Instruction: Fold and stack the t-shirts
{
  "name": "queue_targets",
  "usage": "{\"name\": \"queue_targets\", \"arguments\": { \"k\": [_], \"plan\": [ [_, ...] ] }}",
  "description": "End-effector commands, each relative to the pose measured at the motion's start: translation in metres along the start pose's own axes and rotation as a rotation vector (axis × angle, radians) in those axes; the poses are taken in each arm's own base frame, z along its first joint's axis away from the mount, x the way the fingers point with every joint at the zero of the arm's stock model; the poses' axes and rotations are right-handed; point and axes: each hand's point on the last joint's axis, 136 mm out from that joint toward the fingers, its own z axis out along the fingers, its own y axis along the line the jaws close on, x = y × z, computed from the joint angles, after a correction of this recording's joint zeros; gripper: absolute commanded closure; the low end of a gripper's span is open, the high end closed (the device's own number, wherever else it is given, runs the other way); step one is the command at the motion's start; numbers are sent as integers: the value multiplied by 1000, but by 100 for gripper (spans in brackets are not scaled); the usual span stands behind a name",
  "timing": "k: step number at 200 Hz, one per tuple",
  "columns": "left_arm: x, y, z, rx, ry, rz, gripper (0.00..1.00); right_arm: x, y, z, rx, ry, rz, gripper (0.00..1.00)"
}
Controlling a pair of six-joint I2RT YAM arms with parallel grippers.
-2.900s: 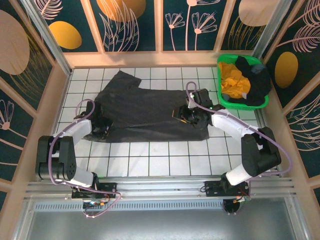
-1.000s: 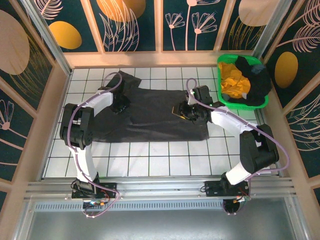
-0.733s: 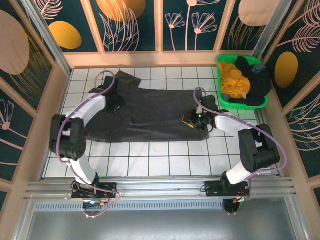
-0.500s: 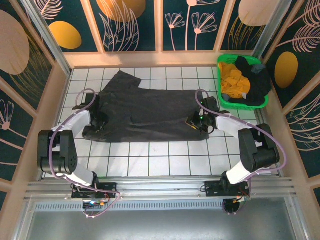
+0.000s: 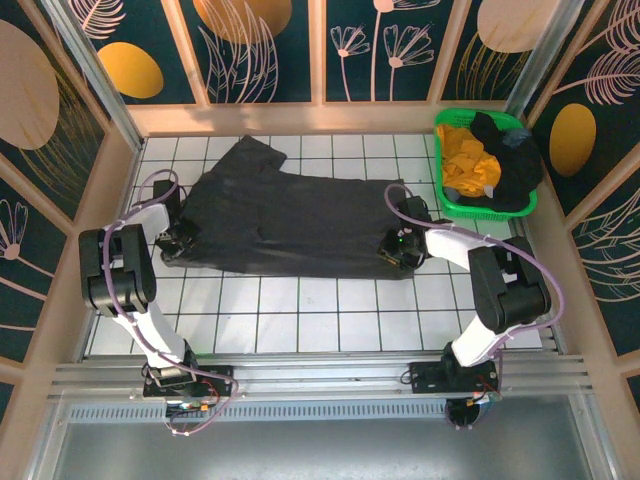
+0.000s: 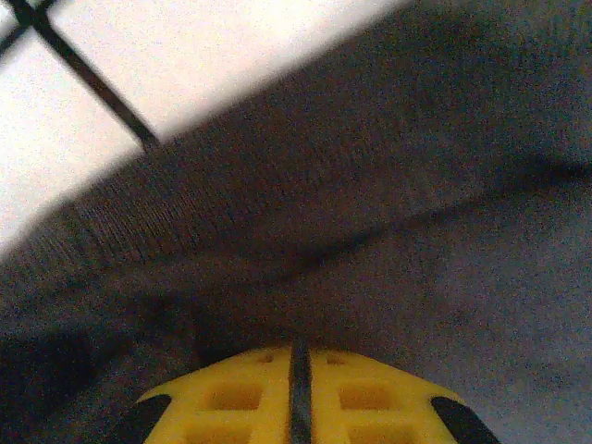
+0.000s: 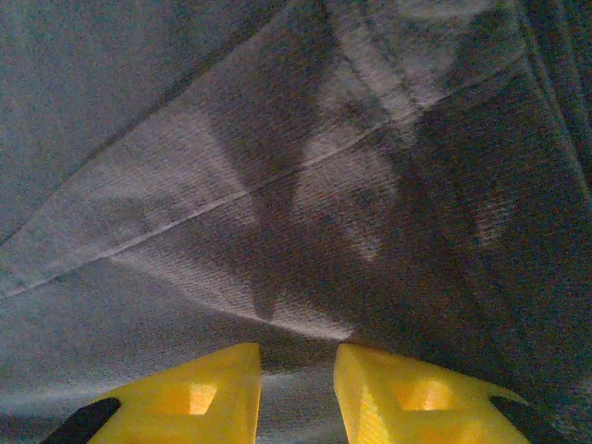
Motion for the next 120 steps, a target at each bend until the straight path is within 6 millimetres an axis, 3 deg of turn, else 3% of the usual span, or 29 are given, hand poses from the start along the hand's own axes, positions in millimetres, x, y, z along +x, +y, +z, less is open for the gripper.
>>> {"name": "queue_targets", "arguments": {
  "k": [1, 21, 46, 51, 80, 92, 102, 120],
  "plan": [
    [-33, 19, -1, -102, -119, 58, 85, 20, -59, 13, 243, 52, -13, 70],
    [-41, 24, -15, -122, -170, 77, 69, 20, -61, 14, 250, 53, -18, 70],
    [-45, 30, -35, -144, -205, 91, 68, 18, -56, 11, 238, 49, -30, 70],
    [-45, 27, -48, -112, -220, 80, 68, 16, -53, 9, 234, 42, -35, 70],
    [-8, 34, -72, -13, -138, 11, 67, 7, -36, -2, 218, 9, -73, 69],
    [8, 42, -76, -9, -106, -13, 59, 5, -33, -3, 215, 9, -73, 69],
    [25, 53, -71, -24, -67, -27, 56, 5, -31, -2, 208, 10, -73, 69],
    [34, 54, -65, -5, -44, -59, 55, 7, -29, 0, 200, 18, -72, 69]
  ]
}}
